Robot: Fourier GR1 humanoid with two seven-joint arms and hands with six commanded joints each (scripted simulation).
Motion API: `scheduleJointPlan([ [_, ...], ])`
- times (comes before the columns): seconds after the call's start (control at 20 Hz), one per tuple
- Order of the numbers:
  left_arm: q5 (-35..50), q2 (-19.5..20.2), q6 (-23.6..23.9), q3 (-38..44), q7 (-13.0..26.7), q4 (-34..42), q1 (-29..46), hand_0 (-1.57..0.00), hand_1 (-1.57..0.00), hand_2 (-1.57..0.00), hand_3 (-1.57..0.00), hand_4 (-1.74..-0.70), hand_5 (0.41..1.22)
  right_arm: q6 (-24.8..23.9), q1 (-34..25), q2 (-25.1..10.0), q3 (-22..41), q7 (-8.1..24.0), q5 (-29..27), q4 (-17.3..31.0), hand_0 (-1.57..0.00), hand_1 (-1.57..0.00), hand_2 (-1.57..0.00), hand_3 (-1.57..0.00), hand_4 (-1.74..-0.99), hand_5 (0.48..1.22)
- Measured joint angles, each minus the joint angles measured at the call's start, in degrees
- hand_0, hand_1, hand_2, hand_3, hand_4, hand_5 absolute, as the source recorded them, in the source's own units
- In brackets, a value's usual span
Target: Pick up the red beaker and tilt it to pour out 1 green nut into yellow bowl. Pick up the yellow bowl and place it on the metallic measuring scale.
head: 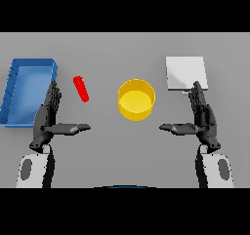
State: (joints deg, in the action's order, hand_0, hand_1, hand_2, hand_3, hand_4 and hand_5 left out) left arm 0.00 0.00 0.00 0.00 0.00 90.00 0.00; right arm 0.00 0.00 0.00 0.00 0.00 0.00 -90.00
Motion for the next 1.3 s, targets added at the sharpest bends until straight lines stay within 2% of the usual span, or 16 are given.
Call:
scheduleJointPlan([
  [0.3,-0.3,0.0,0.1,-0.1,0.4,-0.4,-0.4,0.0,0.0,0.0,0.0,-1.2,0.652,0.1,-2.0,-0.8,-1.3,0.7,-0.8,1.6,0.0,0.0,0.0,0.0,-1.245,0.681],
  [0.35,-3.3,1.5,-0.3,-2.3,-0.8,1.9,1.6,0.0,0.0,0.0,0.0,-1.21,0.649,-0.8,0.7,-3.3,1.0,-5.1,4.9,-0.7,0.0,0.0,0.0,0.0,-1.242,0.678],
  [0.45,-6.3,2.7,-0.5,-4.9,-0.1,6.0,4.5,0.0,0.0,0.0,0.0,-1.22,0.654,-1.8,3.3,-5.2,3.9,-7.6,10.8,-3.6,0.0,0.0,0.0,0.0,-1.235,0.679],
  [0.6,-7.4,3.3,-0.4,-5.8,3.3,7.7,4.6,0.0,0.0,0.0,0.0,-1.23,0.661,-2.5,5.0,-5.2,6.0,-6.6,13.9,-6.0,0.0,0.0,0.0,0.0,-1.241,0.68],
  [0.7,-7.7,3.9,-0.8,-6.0,3.1,8.2,4.8,0.0,0.0,0.0,0.0,-1.24,0.668,-2.1,4.2,-5.6,5.4,-5.5,13.2,-5.4,0.0,0.0,0.0,0.0,-1.25,0.681],
  [0.75,-8.3,3.4,-0.9,-6.8,3.4,7.9,4.6,0.0,0.0,0.0,0.0,-1.25,0.679,-1.6,4.7,-5.6,5.5,-6.5,12.7,-5.7,0.0,0.0,0.0,0.0,-1.254,0.682],
  [0.85,-8.3,3.3,-1.4,-6.8,4.1,5.6,3.1,0.0,0.0,0.0,0.0,-1.3,0.702,-0.7,4.8,-4.8,5.5,-6.7,11.1,-5.6,0.0,0.0,0.0,0.0,-1.275,0.68],
  [1.0,-7.7,2.9,-1.6,-5.6,3.8,0.6,-1.6,0.0,0.0,0.0,0.0,-1.37,0.732,-0.1,4.7,-5.4,4.9,-6.6,9.9,-7.3,0.0,0.0,0.0,0.0,-1.296,0.677],
  [1.3,-8.5,3.0,-0.5,-2.8,3.4,-11.0,-10.7,0.0,0.0,0.0,0.0,-1.36,0.726,0.0,5.1,-4.9,5.0,-5.4,9.4,-8.2,0.0,0.0,0.0,0.0,-1.331,0.686],
])
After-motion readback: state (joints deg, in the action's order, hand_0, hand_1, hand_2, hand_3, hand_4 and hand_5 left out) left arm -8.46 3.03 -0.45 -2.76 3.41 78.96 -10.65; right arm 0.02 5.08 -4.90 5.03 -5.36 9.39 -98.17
